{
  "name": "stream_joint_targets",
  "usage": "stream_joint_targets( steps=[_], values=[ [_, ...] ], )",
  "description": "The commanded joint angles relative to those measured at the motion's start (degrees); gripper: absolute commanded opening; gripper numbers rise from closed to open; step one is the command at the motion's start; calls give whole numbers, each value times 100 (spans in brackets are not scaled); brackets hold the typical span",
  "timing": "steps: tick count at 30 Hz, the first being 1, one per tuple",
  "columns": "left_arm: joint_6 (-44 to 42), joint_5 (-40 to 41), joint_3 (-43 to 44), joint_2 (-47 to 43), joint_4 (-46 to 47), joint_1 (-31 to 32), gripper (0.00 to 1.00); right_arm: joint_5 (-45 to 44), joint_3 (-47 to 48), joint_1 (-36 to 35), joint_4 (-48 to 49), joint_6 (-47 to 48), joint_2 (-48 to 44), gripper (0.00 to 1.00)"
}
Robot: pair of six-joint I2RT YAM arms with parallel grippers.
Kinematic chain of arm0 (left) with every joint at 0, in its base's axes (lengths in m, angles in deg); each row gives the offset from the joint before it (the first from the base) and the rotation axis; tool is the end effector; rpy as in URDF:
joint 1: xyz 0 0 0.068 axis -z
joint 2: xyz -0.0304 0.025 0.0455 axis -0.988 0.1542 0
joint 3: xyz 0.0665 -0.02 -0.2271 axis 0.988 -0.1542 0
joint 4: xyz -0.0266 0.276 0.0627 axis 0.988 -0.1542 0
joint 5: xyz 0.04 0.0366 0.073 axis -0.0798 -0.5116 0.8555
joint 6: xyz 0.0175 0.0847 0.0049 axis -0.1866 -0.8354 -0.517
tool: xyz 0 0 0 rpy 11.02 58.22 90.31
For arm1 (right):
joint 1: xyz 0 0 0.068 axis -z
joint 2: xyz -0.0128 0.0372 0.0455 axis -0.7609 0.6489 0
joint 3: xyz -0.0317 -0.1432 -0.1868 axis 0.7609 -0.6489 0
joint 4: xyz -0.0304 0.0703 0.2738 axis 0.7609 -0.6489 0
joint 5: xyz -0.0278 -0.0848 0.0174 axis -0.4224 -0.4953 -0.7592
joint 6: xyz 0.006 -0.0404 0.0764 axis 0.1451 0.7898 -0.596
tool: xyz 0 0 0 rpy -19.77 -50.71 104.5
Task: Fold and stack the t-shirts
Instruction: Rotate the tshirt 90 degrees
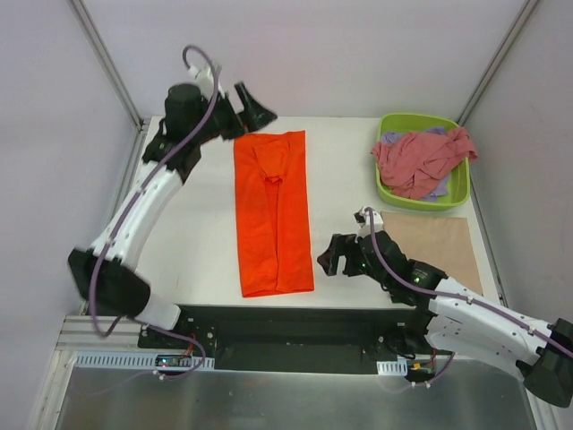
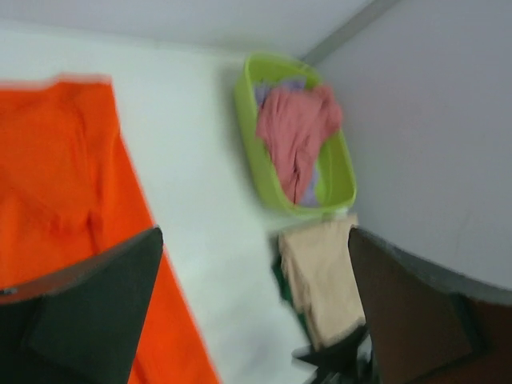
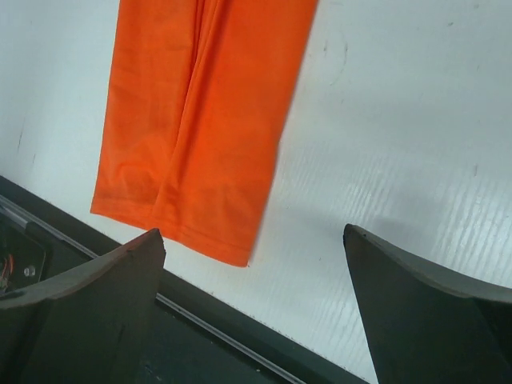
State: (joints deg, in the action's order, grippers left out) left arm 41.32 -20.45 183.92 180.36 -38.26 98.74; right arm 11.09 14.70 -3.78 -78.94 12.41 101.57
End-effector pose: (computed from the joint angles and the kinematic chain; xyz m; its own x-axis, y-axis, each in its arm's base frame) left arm 0.4092 -0.1620 0.4109 -0.4387 -0.4323 -0.7878 0.4947 0.6157 -0.6134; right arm 0.1756 0.2077 0.1929 -0.4965 -0.0525 -0.8664 -0.5171 0.8197 0.2466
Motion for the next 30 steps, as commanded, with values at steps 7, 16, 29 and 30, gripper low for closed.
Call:
stream_joint_targets(
  steps=[7,16,29,30],
  values=[
    [392,1810,-6022,-3841,-876,1051,99,1089,565,-397,-410,460,1062,96],
    [1185,1608,-7264,-4662,-1668,1833,97,454,1128,-899,-586,126,2268,96],
    [1343,2204,-7124,-3510,-1888,2704,64,260,1234,-899,-841,-287,2822,96],
    [1334,2319,-7124,-3475,-1897,2696,64,286,1234,-899,-833,-279,2840,96]
  ],
)
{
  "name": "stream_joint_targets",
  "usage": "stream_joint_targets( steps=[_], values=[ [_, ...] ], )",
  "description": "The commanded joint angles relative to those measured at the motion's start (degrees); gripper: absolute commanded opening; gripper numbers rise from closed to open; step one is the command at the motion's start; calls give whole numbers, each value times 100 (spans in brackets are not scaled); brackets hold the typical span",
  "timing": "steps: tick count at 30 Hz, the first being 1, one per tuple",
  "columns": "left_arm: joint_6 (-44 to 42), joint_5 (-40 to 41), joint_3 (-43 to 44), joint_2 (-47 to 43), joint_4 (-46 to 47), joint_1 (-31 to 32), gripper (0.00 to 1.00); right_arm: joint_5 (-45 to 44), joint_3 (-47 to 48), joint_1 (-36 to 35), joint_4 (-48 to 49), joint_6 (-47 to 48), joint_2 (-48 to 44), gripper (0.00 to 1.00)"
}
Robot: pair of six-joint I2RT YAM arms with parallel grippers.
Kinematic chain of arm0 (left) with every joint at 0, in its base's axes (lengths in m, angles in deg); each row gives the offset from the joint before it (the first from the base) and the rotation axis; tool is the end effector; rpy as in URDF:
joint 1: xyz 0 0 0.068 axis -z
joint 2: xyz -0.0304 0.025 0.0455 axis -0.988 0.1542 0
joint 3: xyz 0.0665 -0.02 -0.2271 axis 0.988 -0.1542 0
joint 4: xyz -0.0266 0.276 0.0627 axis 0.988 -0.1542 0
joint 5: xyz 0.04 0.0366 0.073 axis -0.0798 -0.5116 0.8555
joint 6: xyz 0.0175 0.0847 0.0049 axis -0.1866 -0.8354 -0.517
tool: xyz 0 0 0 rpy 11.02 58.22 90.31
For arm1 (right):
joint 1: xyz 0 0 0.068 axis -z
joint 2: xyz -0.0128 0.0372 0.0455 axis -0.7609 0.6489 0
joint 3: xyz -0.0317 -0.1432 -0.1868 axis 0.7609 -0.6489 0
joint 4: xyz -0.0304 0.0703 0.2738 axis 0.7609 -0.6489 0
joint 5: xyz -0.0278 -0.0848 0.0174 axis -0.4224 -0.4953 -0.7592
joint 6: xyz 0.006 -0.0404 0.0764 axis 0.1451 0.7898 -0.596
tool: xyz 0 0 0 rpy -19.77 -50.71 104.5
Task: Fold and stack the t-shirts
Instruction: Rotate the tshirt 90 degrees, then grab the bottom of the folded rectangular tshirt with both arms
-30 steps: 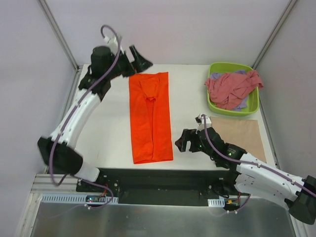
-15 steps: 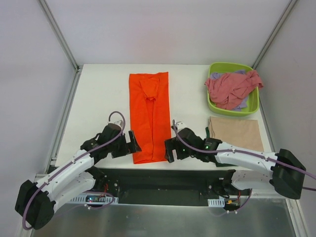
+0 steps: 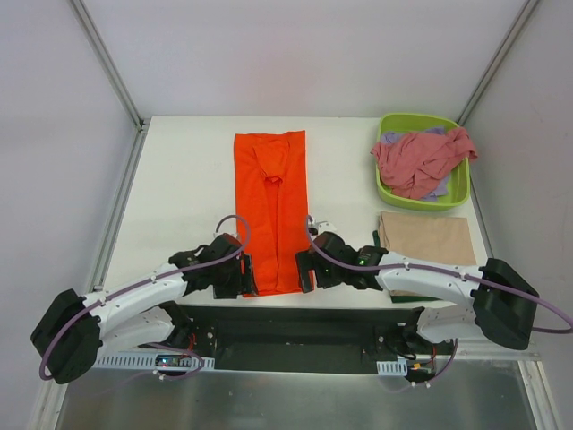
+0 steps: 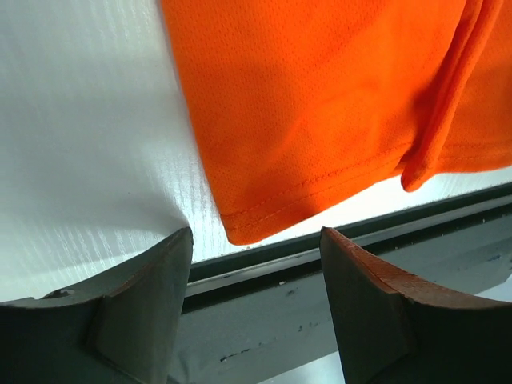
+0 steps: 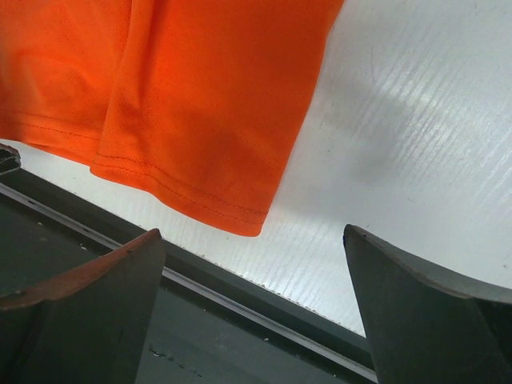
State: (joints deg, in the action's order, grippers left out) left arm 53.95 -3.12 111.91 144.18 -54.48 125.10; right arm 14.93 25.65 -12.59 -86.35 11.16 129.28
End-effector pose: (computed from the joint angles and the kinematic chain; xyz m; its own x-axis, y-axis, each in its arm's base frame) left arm 0.1672 -0.1728 0.0890 -0.9441 -0.1335 -0.3015 0.0321 0.8729 -0.4869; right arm 0.1555 0.2691 0.1191 -0.6597 -0.4103 -0.6297 -0.6176 0.7733 0.1432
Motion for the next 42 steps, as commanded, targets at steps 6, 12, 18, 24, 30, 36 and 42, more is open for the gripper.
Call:
stream_joint_targets(
  steps=[6,12,18,24,30,36,42],
  values=[
    [1,982,271,477,-275,68,58,-81,130,-19,-57,-145,148,96],
    [-122,877,254,732,-275,60,32,-37,209,-19,-100,-180,297,96],
    [-8,780,87,635,-284,60,0,25,271,-27,-127,-110,341,98],
    [71,684,-10,346,-275,60,0,359,324,-36,5,-40,464,93],
    [159,666,-150,90,-223,60,0,631,455,-54,49,30,780,79],
    [168,472,-256,99,-3,68,0,702,570,-247,120,-40,1009,65],
    [229,429,-361,-76,15,60,0,412,377,-256,-101,-224,1010,42]
  ],
)
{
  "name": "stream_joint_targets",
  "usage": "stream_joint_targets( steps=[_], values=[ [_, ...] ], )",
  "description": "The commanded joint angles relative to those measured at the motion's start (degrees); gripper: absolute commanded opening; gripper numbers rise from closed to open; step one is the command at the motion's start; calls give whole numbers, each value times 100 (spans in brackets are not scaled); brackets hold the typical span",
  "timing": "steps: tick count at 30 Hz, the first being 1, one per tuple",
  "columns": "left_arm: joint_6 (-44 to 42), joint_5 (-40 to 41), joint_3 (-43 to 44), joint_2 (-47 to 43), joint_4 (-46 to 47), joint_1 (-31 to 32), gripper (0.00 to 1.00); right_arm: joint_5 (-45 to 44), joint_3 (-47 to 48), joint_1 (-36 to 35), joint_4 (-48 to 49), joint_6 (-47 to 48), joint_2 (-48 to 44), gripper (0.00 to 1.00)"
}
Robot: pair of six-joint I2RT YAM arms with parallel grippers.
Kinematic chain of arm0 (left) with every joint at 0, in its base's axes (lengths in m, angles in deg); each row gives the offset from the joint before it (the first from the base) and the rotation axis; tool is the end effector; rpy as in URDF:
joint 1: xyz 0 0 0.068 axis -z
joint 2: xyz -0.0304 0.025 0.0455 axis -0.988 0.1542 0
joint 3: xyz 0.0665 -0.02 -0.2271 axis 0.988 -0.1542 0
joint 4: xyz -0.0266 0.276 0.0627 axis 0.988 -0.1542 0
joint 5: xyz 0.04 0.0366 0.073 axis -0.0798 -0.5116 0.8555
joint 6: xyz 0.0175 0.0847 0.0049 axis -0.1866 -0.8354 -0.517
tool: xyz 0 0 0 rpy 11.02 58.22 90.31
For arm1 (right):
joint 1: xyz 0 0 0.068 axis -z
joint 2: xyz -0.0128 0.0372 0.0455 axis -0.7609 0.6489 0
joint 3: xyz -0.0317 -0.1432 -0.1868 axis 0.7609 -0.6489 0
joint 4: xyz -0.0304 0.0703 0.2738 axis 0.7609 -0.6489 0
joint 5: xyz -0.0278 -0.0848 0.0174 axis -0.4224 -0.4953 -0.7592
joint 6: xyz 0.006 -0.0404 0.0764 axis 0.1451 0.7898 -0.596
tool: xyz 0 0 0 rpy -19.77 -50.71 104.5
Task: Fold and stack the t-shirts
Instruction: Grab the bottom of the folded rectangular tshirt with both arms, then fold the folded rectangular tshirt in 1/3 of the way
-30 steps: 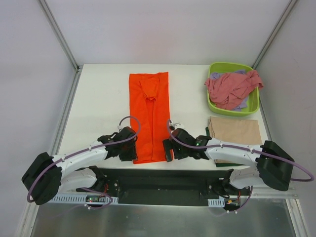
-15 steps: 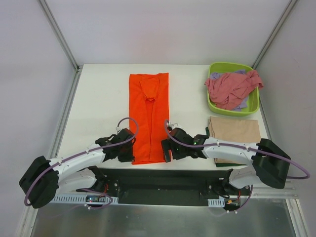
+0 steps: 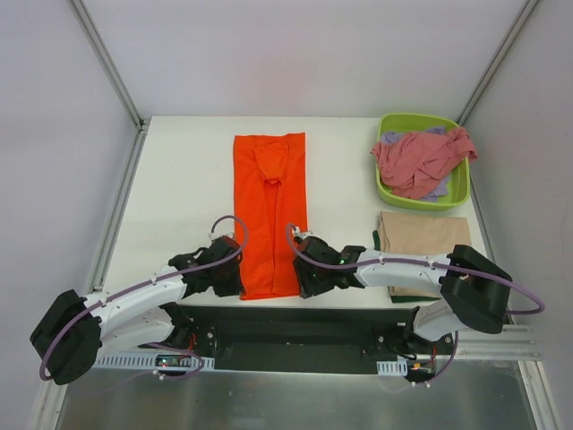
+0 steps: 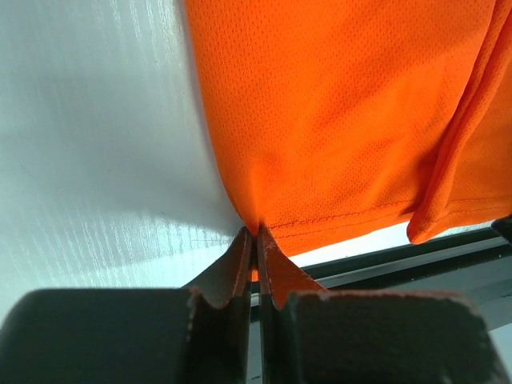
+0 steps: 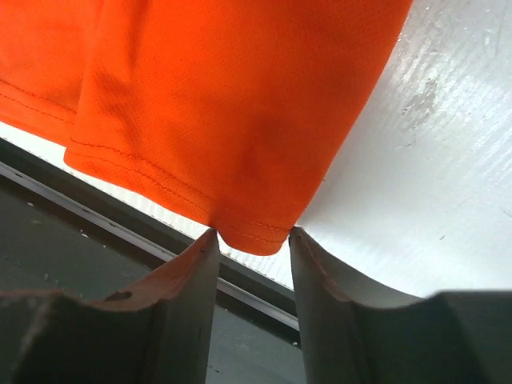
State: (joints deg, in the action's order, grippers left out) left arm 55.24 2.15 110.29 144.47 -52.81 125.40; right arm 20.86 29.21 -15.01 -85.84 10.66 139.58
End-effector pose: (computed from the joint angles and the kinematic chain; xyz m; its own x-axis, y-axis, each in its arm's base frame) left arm 0.1694 -0.1669 0.0803 -0.9209 -0.1783 -0.3466 -0.0070 0.8967 -0.4427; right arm 0.1430 0.2916 0.0868 -0.6886 -0.5080 -0.5175 -0.6690 0.7204 0.1831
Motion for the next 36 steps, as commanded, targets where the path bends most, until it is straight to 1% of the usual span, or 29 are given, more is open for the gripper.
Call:
stream_joint_targets(
  steps=[1,5,9,11,17,20,25,28,33,36],
  values=[
    [92,-98,-226,-131,-160,29,0,-181,-32,-22,-151,-200,-55,39],
    [13,-239,-366,-298,-160,38,0,-207,-269,-22,-46,-280,-143,27],
    [-111,-441,-428,-412,-160,55,0,-75,-375,-92,113,-245,-248,11],
    [-102,-634,-463,-526,-160,108,0,-40,-428,-189,35,-236,-380,7],
    [144,-766,-481,-1062,-300,512,0,-31,-648,-452,-89,-420,-969,1],
    [144,-705,-359,-1247,-397,539,0,-197,-604,-470,-150,-394,-1206,1],
    [215,-266,142,-1169,-494,539,0,-812,-332,-462,-230,-96,-1479,1],
    [171,225,476,-1063,-485,539,0,-1129,-7,-391,-300,203,-1453,1],
    [-23,972,1109,-712,-512,539,0,-1130,634,47,-247,695,-1128,1],
    [-163,1421,1486,-440,-512,416,0,-1086,1091,302,-212,1046,-856,1]
  ],
)
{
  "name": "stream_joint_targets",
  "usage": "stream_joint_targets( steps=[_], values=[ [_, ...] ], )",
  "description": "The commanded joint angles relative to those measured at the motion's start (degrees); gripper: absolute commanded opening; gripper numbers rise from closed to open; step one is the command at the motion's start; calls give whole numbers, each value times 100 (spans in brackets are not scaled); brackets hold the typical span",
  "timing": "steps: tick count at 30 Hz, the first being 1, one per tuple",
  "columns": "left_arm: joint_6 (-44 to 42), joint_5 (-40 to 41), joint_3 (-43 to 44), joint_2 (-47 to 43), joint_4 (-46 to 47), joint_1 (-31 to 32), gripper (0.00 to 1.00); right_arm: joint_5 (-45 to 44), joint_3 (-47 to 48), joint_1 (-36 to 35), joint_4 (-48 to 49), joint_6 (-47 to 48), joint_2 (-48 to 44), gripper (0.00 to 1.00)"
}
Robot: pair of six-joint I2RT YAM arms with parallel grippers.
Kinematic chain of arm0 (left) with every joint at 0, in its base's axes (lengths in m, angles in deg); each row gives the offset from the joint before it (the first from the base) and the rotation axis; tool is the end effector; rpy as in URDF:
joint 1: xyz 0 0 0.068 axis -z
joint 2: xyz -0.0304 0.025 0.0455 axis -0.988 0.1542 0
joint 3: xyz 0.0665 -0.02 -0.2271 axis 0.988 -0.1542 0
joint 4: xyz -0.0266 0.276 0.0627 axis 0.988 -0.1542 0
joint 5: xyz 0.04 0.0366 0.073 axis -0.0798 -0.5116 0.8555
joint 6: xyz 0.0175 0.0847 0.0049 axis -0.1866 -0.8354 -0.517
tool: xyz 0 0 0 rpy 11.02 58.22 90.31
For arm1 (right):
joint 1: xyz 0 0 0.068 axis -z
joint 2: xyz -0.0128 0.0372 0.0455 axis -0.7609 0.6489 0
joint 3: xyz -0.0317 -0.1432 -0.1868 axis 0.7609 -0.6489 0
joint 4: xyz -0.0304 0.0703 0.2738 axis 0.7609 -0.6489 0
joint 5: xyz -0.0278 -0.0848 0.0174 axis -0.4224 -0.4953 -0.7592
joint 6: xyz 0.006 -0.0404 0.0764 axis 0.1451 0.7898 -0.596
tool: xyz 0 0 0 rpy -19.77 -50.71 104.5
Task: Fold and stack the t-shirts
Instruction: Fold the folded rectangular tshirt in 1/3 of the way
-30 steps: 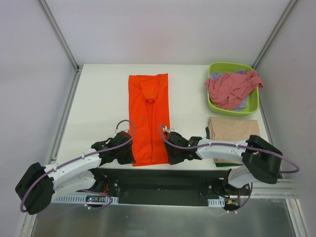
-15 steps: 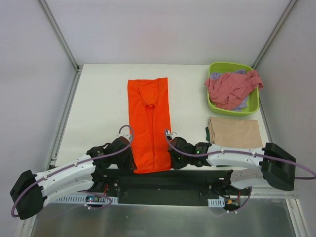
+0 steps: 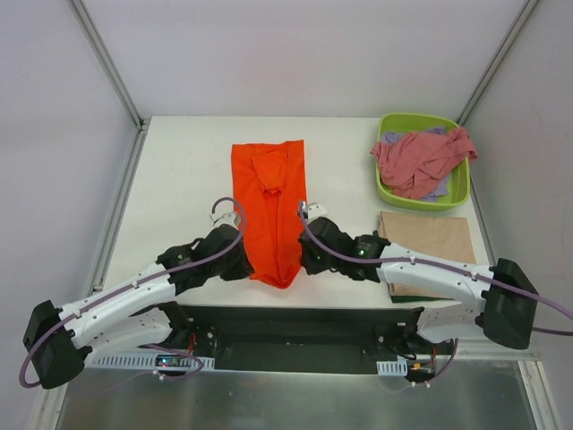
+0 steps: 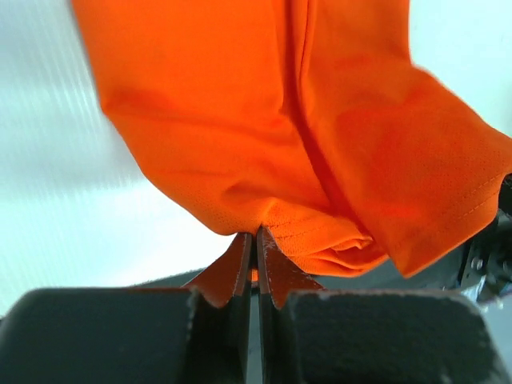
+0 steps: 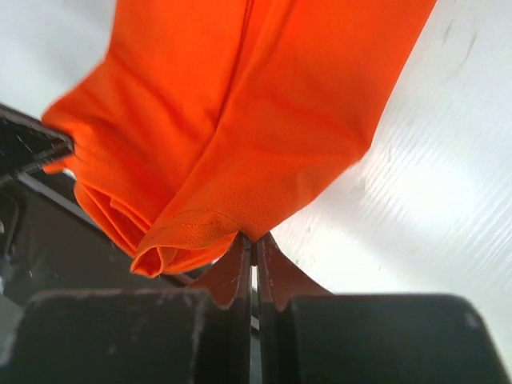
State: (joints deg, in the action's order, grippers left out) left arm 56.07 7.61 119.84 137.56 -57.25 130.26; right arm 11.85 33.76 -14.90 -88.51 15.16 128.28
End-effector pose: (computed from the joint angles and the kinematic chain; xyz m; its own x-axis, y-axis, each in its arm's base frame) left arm 0.1729 -0.1906 0.1615 -0.8430 -0.2140 -0.4936 0.0961 0.8428 -0.5296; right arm 0.1573 0.2924 0.1729 -0.5519 -0.4033 -0.7299 -0.6740 0.7311 0.1058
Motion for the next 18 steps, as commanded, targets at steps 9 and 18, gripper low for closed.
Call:
stream_joint_targets(
  steps=[9,18],
  values=[
    [-1028,947,1595,1314,178,-1289,0,158,1858,1144,283,1195,1311,1],
    [-1555,648,2290,2263,731,-2082,0,280,2808,1724,222,1493,2146,1]
  ],
)
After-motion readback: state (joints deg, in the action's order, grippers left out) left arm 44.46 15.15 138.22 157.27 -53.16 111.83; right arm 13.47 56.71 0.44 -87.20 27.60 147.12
